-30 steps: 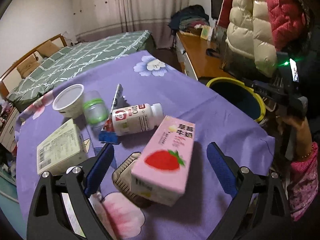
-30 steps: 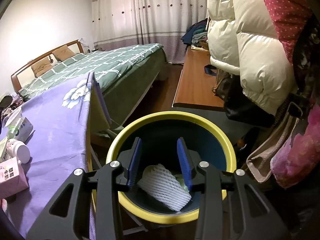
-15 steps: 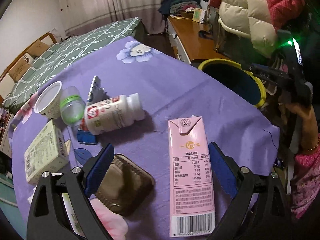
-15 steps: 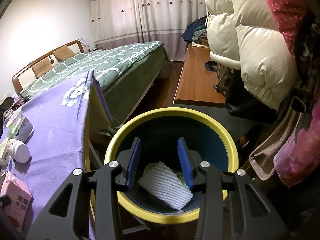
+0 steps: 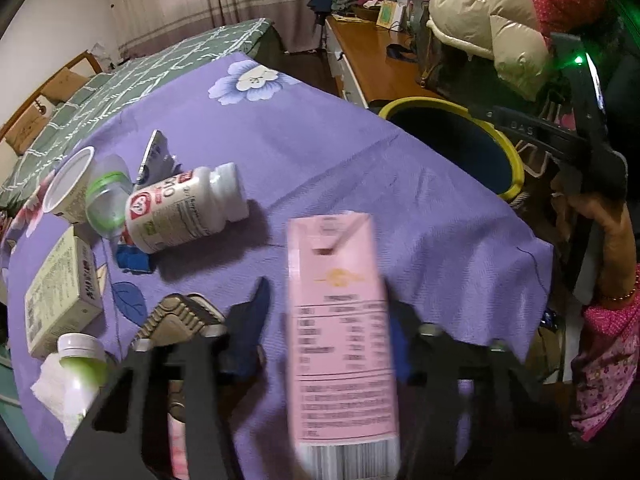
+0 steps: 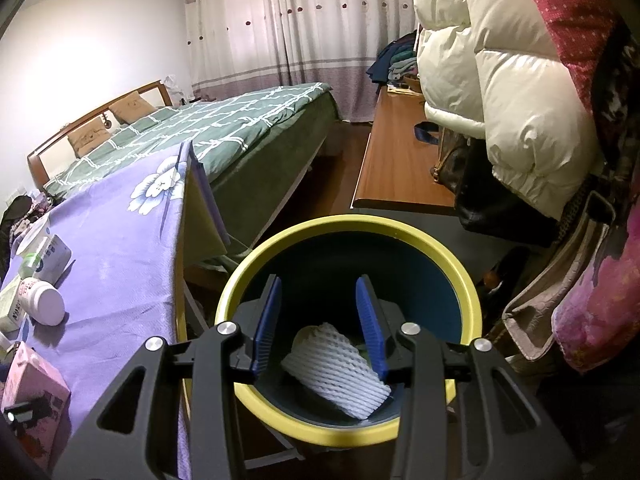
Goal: Collect trash
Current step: 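Grasp the pink strawberry milk carton with the left gripper, then carry the milk carton over the bin and release it with the left gripper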
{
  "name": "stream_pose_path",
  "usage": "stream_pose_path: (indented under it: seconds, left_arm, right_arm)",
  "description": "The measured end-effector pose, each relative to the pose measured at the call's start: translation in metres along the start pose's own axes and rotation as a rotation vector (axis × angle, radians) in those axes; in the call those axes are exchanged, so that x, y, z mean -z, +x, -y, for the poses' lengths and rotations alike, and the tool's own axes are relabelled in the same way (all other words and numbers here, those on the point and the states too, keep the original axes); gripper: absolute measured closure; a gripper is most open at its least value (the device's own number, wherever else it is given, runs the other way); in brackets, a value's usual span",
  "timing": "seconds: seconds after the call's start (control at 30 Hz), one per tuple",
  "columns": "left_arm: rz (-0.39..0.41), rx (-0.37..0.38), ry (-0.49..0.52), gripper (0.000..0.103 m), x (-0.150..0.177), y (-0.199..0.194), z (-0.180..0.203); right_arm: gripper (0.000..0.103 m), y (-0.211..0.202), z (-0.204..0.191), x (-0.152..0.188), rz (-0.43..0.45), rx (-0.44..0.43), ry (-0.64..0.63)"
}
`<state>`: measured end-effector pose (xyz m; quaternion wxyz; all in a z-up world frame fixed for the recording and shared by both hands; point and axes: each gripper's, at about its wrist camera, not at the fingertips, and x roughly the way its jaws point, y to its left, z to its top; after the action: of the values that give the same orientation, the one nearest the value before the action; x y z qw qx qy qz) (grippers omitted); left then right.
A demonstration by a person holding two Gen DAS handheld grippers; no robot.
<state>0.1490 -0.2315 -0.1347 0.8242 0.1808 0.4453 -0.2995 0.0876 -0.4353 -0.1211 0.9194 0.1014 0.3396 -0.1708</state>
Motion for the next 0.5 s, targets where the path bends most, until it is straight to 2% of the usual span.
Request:
stream_pose_path:
  seconds: [0.27, 0.5]
  left_arm:
    - [0.069, 0.009, 0.005, 0.066, -0.013, -0.020, 0.007]
    - [0.113, 0.047, 0.031, 0.066, -0.046, -0.022, 0.032]
  right_arm:
    - [0.065, -0.007, 0.007, 0.000, 0.011, -0.002, 0.016]
    - [0.065, -0.023, 0.026, 0.001, 0.045, 0.017, 0.034]
